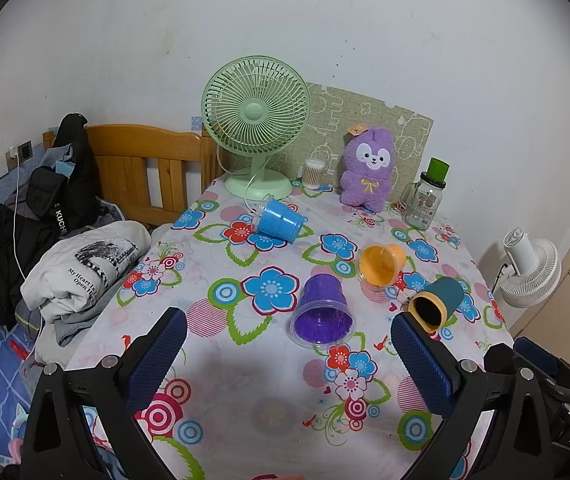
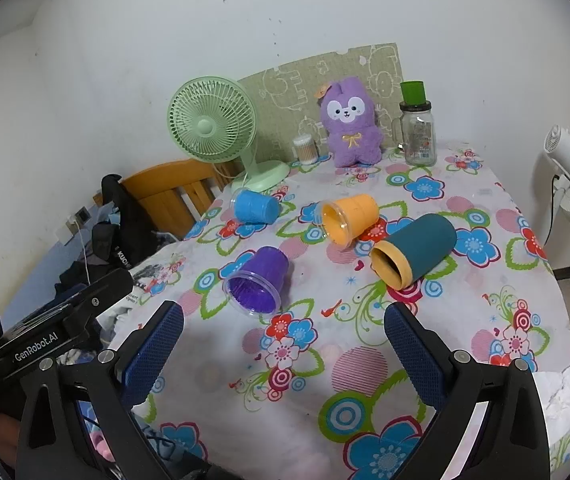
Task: Flip cup upside down
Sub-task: 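Move the right gripper toward the teal cup lying on its side, then grasp the teal cup around its body with the right gripper and lift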
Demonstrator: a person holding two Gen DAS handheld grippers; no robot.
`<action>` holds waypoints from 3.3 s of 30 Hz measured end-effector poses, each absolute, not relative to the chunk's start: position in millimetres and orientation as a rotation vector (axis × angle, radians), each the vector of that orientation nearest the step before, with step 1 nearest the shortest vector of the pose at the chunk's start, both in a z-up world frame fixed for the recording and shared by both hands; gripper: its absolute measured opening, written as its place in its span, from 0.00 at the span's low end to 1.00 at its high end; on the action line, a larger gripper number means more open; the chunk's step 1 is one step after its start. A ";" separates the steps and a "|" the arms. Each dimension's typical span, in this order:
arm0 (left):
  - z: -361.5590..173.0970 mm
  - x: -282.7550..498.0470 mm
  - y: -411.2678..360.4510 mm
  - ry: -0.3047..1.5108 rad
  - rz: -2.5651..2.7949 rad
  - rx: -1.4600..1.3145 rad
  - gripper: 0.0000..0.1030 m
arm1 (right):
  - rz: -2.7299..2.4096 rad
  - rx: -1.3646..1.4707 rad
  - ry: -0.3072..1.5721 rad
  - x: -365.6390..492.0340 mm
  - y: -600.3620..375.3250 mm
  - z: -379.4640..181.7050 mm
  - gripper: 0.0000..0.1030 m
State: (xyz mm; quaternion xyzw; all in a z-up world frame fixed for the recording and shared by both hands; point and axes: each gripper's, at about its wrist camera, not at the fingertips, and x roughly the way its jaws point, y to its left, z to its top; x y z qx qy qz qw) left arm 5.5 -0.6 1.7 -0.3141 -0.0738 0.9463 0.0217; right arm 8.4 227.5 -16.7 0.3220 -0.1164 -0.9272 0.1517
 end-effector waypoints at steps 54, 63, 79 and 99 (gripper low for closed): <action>-50.7 -134.6 59.1 -0.057 2.707 -1.188 1.00 | -2.722 1.452 -0.758 -171.2 331.3 -108.7 0.99; -57.6 -150.2 61.1 -0.068 2.697 -1.215 1.00 | -2.676 1.552 -0.803 -201.8 330.0 -131.4 0.99; -85.6 -187.2 102.5 0.095 2.537 -1.315 1.00 | -2.663 1.601 -0.787 -217.4 326.5 -139.7 0.97; -82.8 -163.3 101.5 0.074 2.497 -1.306 1.00 | -2.612 1.484 -0.639 -198.3 296.0 -120.6 0.71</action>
